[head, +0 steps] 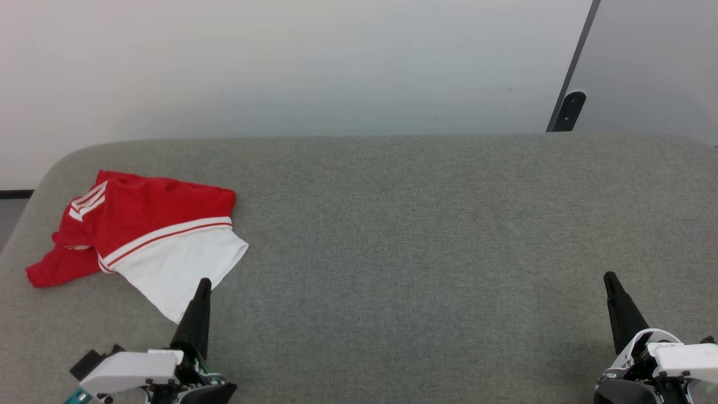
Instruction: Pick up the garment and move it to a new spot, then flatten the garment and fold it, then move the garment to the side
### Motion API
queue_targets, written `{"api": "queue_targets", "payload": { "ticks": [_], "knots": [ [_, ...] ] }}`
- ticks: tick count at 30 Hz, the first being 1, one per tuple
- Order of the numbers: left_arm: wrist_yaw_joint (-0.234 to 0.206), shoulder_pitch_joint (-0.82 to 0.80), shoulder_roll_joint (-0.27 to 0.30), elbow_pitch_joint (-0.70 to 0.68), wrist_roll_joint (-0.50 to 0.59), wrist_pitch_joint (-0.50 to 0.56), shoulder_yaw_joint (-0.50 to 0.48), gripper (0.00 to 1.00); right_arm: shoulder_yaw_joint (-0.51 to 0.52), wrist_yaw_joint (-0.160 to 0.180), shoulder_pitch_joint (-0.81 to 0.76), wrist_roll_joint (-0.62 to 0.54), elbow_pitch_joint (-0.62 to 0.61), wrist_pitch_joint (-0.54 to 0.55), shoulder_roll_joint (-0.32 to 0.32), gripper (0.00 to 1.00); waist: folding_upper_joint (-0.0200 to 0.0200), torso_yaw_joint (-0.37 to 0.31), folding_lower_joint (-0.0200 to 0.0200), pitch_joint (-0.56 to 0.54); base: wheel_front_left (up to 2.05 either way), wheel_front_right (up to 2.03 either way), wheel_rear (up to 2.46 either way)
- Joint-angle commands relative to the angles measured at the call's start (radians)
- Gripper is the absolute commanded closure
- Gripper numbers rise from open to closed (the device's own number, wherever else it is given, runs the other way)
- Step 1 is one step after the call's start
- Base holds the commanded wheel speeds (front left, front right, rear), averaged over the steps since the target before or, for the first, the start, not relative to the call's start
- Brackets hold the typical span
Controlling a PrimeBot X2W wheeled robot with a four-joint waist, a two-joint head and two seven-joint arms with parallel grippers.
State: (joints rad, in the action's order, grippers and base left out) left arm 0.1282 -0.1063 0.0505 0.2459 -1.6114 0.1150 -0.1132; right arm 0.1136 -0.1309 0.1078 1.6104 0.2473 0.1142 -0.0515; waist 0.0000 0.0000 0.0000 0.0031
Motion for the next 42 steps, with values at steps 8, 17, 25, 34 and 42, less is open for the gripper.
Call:
{"api": "queue_targets", "payload": {
  "ticks": [8, 17, 25, 34, 42],
  "knots": [
    [-0.001, 0.026, -0.005, 0.021, 0.005, -0.008, 0.005, 0.0, -0.006, 0.0, -0.022, -0.001, 0.02, -0.007, 0.002, 0.0, 0.0, 0.0, 0.0, 0.0, 0.0, 0.0, 0.0],
    [0.0, 0.049, 0.004, -0.014, 0.056, -0.054, 0.032, 0.0, -0.043, 0.0, -0.044, -0.052, -0.01, -0.053, -0.004, 0.0, 0.0, 0.001, 0.0, 0.002, 0.0, 0.0, 0.0],
    [0.0, 0.064, 0.012, -0.025, 0.215, -0.091, 0.032, 0.0, -0.079, 0.0, -0.051, -0.192, -0.021, -0.09, -0.026, 0.0, 0.0, 0.0, 0.0, 0.006, 0.0, 0.0, 0.0],
    [-0.003, 0.082, 0.005, -0.047, 0.466, -0.128, 0.032, 0.0, -0.113, 0.0, -0.055, -0.394, -0.025, -0.128, -0.042, 0.0, 0.0, 0.002, 0.0, 0.009, 0.0, 0.0, 0.0],
    [-0.021, 0.101, 0.0, -0.089, 0.642, -0.159, 0.044, 0.0, -0.119, 0.0, -0.064, -0.563, -0.048, -0.158, -0.036, 0.0, 0.0, 0.002, 0.0, 0.013, 0.0, 0.0, 0.0]
  ]
}}
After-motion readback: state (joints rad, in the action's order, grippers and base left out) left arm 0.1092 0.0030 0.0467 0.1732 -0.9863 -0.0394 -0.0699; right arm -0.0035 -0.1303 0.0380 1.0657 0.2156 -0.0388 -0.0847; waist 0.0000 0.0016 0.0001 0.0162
